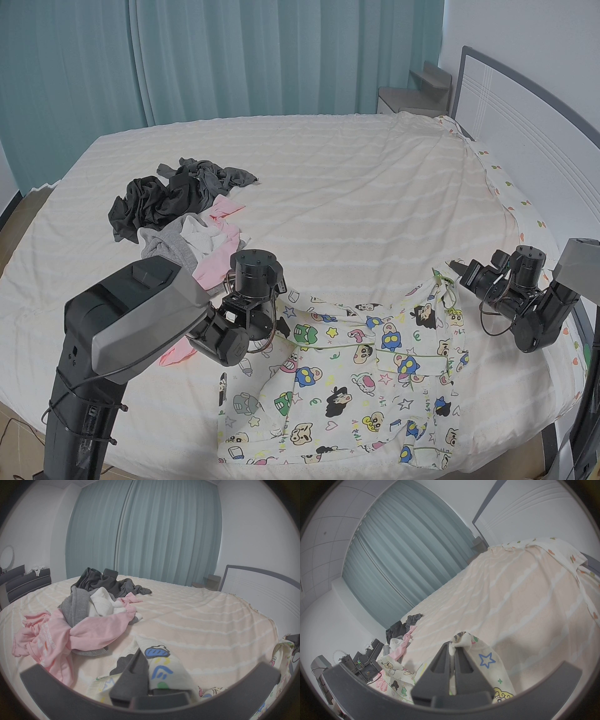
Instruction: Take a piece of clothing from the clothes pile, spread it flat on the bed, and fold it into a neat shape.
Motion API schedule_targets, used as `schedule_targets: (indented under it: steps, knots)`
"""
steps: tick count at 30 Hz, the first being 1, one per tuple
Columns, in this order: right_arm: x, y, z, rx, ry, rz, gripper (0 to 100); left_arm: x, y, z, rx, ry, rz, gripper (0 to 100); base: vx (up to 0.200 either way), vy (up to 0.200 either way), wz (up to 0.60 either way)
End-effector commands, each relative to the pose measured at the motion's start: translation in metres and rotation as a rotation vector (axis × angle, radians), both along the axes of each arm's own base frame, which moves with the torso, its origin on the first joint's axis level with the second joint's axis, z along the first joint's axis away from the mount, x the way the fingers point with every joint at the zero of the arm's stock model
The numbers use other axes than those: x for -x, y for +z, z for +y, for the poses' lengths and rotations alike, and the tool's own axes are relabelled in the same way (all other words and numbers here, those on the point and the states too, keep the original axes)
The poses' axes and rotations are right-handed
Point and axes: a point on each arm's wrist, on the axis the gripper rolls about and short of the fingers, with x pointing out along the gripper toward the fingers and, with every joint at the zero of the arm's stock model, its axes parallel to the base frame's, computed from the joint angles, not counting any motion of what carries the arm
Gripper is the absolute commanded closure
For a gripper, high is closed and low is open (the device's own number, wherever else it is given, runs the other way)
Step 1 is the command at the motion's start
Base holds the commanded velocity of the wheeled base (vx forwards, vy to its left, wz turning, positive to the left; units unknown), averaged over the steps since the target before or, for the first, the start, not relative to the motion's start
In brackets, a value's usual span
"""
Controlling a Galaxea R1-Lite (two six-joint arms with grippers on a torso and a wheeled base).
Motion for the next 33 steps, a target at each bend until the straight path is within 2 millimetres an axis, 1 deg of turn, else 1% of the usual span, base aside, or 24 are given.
schedule_targets:
  steps: [1,6,10,12,13,15,17,18,19,22,24,25,26,28,31,33]
  knots:
    - [-0.017,-0.014,-0.002,0.001,-0.01,0.037,0,-0.014,-0.019,0.004,-0.002,0.023,0.008,0,0.0,0.0,0.0]
    - [-0.018,-0.013,-0.011,-0.006,-0.034,0.033,0,-0.022,-0.017,0.018,0.007,0.06,-0.009,0,0.0,0.0,0.0]
    - [-0.018,-0.005,-0.029,-0.072,-0.096,0.03,0,-0.037,0.0,0.032,0.038,0.111,-0.079,0,0.0,0.0,0.0]
    - [-0.018,-0.001,-0.034,-0.107,-0.124,0.03,0,-0.041,0.005,0.038,0.041,0.137,-0.095,0,0.0,0.0,0.0]
    - [-0.017,0.003,-0.038,-0.155,-0.155,0.032,0,-0.045,0.009,0.044,0.043,0.164,-0.108,0,0.0,0.0,0.0]
    - [-0.017,0.004,-0.039,-0.175,-0.166,0.035,0,-0.046,0.01,0.047,0.045,0.172,-0.112,0,0.0,0.0,0.0]
    - [-0.015,0.003,-0.044,-0.194,-0.185,0.048,0,-0.048,0.016,0.057,0.047,0.193,-0.12,0,0.0,0.0,0.0]
    - [-0.015,0.003,-0.044,-0.194,-0.186,0.048,0,-0.049,0.017,0.058,0.048,0.195,-0.121,0,0.0,0.0,0.0]
    - [-0.016,0.004,-0.051,-0.203,-0.203,0.044,0,-0.049,0.02,0.065,0.049,0.209,-0.123,0,0.0,0.0,0.0]
    - [-0.014,0.004,-0.057,-0.24,-0.227,0.052,0,-0.044,0.028,0.075,0.05,0.226,-0.119,0,0.0,0.0,0.0]
    - [-0.008,0.009,-0.056,-0.279,-0.233,0.061,0,-0.037,0.037,0.082,0.059,0.235,-0.116,0,0.0,0.0,0.0]
    - [0.001,0.013,-0.054,-0.311,-0.233,0.078,0,-0.029,0.045,0.089,0.074,0.245,-0.115,0,0.0,0.0,0.0]
    - [0.008,0.015,-0.052,-0.331,-0.234,0.094,0,-0.024,0.048,0.093,0.082,0.252,-0.109,0,0.0,0.0,0.0]
    - [0.028,0.021,-0.042,-0.369,-0.215,0.128,0,-0.002,0.057,0.101,0.115,0.25,-0.084,0,0.0,0.0,0.0]
    - [0.056,0.029,-0.023,-0.398,-0.176,0.173,0,0.044,0.069,0.11,0.175,0.194,-0.023,0,0.0,0.0,0.0]
    - [0.074,0.032,-0.004,-0.42,-0.133,0.214,0,0.082,0.082,0.115,0.261,0.129,0.004,0,0.0,0.0,0.0]
